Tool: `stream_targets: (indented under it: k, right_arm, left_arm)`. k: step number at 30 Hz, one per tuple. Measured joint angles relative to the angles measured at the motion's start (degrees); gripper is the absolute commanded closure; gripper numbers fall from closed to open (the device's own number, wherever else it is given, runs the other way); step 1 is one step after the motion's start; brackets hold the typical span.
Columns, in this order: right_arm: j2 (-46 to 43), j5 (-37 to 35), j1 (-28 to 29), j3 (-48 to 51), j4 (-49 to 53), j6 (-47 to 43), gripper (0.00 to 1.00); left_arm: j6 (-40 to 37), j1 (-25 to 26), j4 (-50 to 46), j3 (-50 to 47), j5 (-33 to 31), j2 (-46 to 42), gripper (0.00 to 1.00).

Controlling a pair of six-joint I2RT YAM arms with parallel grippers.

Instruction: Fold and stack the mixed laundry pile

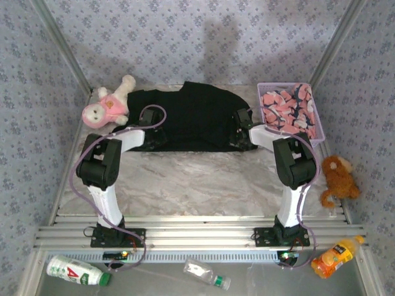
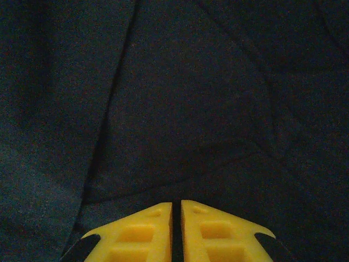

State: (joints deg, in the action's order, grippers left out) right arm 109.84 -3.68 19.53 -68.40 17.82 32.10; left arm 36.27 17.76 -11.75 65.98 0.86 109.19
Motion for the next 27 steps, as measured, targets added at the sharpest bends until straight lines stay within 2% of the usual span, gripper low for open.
stream_targets:
  k: [3,7,14,16,20,25,27]
  right_arm:
    - [-2.25,0.46,-0.04,3.58,-1.75,0.04,0.85]
    - [-8.52,2.54,0.24,11.74,-2.82,0.74,0.85]
    - [-19.91,3.72,3.74,23.23,0.50,2.97,0.82]
    - [-22.60,3.69,4.55,25.18,2.75,3.58,0.77]
    - [-28.00,2.01,6.56,26.69,8.87,4.61,0.56]
    - [-32.83,-0.63,14.16,25.00,12.00,4.74,0.52]
    - [-32.79,-1.33,17.18,24.06,11.78,4.72,0.51]
  left_arm:
    - [-0.04,0.15,0.44,-1.75,-0.31,-1.07,1.00]
    - [0.52,0.76,0.92,-9.35,0.00,-7.04,1.00]
    - [4.44,5.18,-1.68,-21.92,-0.26,-19.06,0.98]
    - [5.97,6.86,-3.06,-24.00,-0.31,-21.57,0.93]
    - [8.26,9.05,-6.47,-24.76,-0.81,-23.61,0.76]
    - [9.44,8.98,-8.20,-22.86,-3.63,-24.00,0.56]
    - [9.55,8.85,-8.15,-21.24,-5.09,-24.00,0.44]
